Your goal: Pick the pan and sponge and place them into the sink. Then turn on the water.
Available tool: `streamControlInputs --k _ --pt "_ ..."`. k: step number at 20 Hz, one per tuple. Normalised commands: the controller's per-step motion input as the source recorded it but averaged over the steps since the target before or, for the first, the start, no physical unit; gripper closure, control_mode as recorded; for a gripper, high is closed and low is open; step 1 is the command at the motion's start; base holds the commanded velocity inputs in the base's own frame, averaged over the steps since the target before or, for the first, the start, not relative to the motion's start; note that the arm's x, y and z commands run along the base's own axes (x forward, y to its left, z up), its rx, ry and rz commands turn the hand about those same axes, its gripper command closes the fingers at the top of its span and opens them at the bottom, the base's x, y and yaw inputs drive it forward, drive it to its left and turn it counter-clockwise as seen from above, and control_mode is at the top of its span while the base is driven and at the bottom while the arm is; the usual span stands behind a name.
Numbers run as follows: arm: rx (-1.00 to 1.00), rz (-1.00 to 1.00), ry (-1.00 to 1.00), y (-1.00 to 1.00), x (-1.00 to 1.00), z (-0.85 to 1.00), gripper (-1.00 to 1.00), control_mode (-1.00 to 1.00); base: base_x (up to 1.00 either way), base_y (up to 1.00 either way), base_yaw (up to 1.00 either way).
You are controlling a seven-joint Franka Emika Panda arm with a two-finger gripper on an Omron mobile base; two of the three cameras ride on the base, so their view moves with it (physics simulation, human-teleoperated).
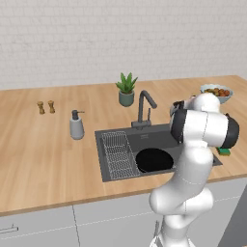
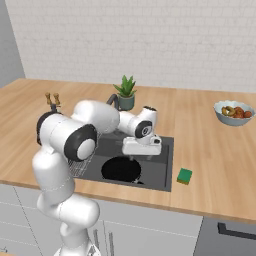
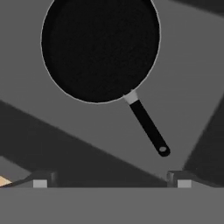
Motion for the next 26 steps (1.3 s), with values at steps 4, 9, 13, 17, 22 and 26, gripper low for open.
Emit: streamControlInputs --k 4,9,13,17,22,26 --pt "-0.14 -0.23 0.00 -0.19 -0.10 0.22 -1.00 -1.00 0.00 0.00 0.00" --pt "-0.09 -0.16 -0.05 -0.57 -0.14 0.02 -1.00 -1.00 0.00 0.00 0.00" --pt "-0.04 -0.16 -0.02 -0.70 -0.16 0.08 -1.00 -1.00 0.00 0.00 0.00" --pt "-0.01 -0.17 -0.02 -0.75 -0.17 0.07 -1.00 -1.00 0.00 0.00 0.00" --pt "-0.01 -0.17 0.00 -0.63 -0.06 0.05 -1.00 -1.00 0.00 0.00 0.00" --pt "-0.01 -0.18 0.00 -0.51 0.00 0.01 -1.00 -1.00 0.00 0.00 0.00"
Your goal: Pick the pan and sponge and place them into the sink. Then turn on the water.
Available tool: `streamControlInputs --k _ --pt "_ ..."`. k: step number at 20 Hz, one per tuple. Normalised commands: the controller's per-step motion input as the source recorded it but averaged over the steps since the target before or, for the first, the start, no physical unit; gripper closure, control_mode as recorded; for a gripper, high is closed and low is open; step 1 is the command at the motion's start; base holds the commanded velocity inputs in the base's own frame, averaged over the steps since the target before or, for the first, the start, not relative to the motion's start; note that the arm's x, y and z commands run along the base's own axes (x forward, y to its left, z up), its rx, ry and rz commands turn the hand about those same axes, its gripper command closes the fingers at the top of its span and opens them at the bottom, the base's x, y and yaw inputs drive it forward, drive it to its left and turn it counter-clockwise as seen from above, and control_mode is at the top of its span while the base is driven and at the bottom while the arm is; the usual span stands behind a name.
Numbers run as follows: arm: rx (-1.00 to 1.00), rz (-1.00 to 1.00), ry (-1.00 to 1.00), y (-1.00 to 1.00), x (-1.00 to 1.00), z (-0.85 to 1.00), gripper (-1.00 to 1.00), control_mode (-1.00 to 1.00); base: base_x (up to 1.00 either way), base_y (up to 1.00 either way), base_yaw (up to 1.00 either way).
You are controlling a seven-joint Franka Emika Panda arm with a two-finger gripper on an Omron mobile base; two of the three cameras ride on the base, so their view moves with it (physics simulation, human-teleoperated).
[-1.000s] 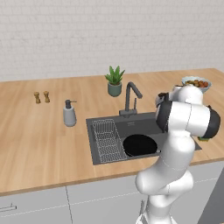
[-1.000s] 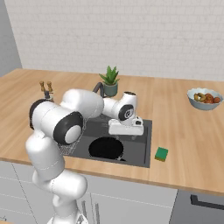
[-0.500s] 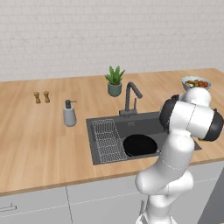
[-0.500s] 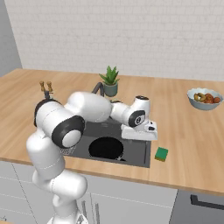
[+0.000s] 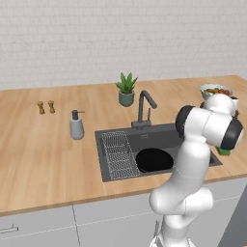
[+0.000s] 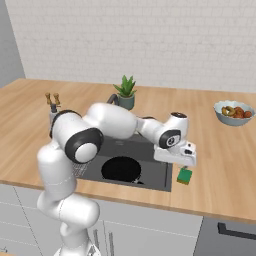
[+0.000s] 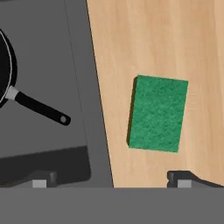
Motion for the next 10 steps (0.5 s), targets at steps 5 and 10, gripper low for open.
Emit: streamControlInputs --k 5,10 --pt "0.00 -0.17 0.00 -0.48 -0.01 0.00 -1.00 -1.00 0.00 0.00 0.00" --pt "0.00 -0.11 -0.01 -0.14 0.00 -0.18 -1.00 -1.00 0.00 0.00 0.00"
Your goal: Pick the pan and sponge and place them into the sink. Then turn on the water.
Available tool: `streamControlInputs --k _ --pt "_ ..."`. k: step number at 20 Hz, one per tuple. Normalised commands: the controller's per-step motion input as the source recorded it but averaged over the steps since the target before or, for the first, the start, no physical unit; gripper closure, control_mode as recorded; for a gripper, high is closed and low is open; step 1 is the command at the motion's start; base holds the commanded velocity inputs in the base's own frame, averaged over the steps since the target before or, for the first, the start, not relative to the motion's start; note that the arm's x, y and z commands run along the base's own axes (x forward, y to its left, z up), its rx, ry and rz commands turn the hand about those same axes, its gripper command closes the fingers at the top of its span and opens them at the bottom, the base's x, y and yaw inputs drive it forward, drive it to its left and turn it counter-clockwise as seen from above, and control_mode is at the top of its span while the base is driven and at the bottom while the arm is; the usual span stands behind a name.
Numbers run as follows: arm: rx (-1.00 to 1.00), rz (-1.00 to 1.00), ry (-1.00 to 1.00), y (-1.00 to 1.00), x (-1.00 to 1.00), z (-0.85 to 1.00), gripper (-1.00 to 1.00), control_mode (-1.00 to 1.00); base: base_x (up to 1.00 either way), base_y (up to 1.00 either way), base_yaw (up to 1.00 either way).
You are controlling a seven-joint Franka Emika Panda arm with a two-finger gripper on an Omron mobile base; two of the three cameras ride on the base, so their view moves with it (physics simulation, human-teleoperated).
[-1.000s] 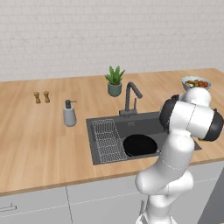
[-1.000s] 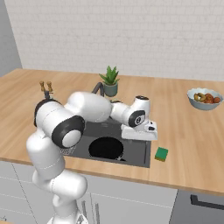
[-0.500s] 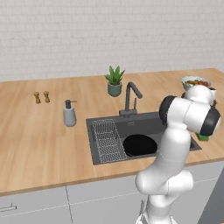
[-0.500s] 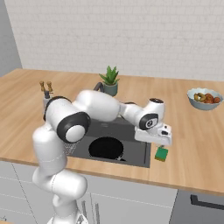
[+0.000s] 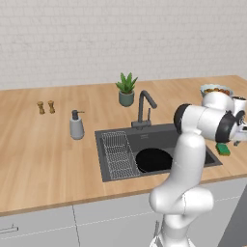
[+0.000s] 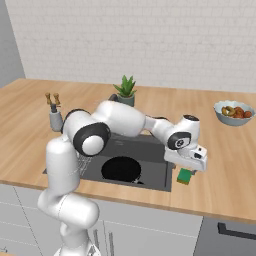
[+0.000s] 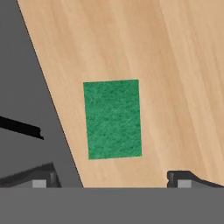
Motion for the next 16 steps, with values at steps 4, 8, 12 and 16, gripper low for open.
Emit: streamControlInputs --k 4,8,12,16 --pt "0.00 -0.06 -0.02 0.00 0.00 -0.40 -1.00 -1.00 0.00 0.00 0.00" --pt "0.00 -0.05 -0.01 0.00 0.01 -0.42 -1.00 -1.00 0.00 0.00 0.00" --pt "0.00 -0.04 -0.01 0.00 0.11 -0.40 -1.00 -1.00 0.00 0.00 0.00" --pt "0.00 -0.02 0.00 0.00 0.14 -0.29 -1.00 -1.00 0.00 0.00 0.00"
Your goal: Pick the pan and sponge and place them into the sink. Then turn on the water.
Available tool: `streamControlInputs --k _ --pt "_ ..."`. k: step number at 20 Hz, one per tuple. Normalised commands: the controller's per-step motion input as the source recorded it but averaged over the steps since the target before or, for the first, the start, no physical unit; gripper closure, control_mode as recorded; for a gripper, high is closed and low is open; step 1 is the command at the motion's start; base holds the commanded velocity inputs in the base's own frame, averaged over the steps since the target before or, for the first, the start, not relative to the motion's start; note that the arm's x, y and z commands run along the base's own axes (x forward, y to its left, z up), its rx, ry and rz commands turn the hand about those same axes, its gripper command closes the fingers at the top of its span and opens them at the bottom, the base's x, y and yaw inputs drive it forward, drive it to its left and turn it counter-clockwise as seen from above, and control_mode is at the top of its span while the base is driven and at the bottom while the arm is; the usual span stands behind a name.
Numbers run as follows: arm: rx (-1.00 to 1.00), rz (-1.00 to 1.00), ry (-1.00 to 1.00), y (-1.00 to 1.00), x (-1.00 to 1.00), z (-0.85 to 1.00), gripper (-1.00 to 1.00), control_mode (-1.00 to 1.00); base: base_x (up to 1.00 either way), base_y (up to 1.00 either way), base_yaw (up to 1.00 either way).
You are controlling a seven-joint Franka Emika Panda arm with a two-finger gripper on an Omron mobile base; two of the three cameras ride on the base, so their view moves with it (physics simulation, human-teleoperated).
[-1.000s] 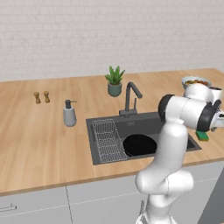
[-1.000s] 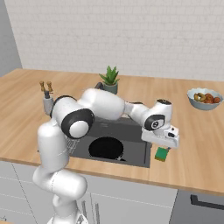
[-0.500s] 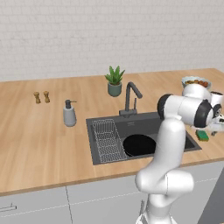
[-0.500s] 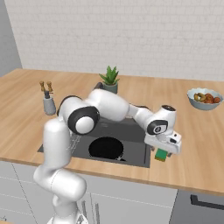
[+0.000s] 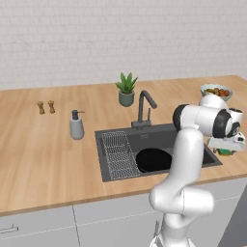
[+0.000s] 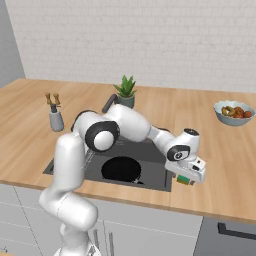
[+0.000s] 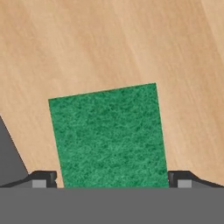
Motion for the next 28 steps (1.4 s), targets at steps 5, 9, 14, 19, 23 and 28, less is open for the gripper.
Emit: streamControlInputs --k 5,9,14,19,23,28 --pt "0.00 -0.02 0.00 0.00 0.06 -0.26 1.00 -1.00 0.00 0.00 0.00" --pt "0.00 -0.01 0.01 0.00 0.00 -0.01 1.00 -1.00 0.00 0.00 0.00" --pt "0.00 0.00 -0.01 0.26 0.00 0.04 1.00 -1.00 0.00 0.00 0.00" --pt "0.00 0.06 -0.14 0.77 0.00 0.19 1.00 -1.00 0.00 0.00 0.00" --pt "0.00 0.08 -0.10 1.00 0.00 0.28 1.00 -1.00 0.00 0.00 0.00" --pt "-0.01 0.05 -0.07 1.00 0.02 0.05 1.00 -1.00 0.00 0.00 0.00"
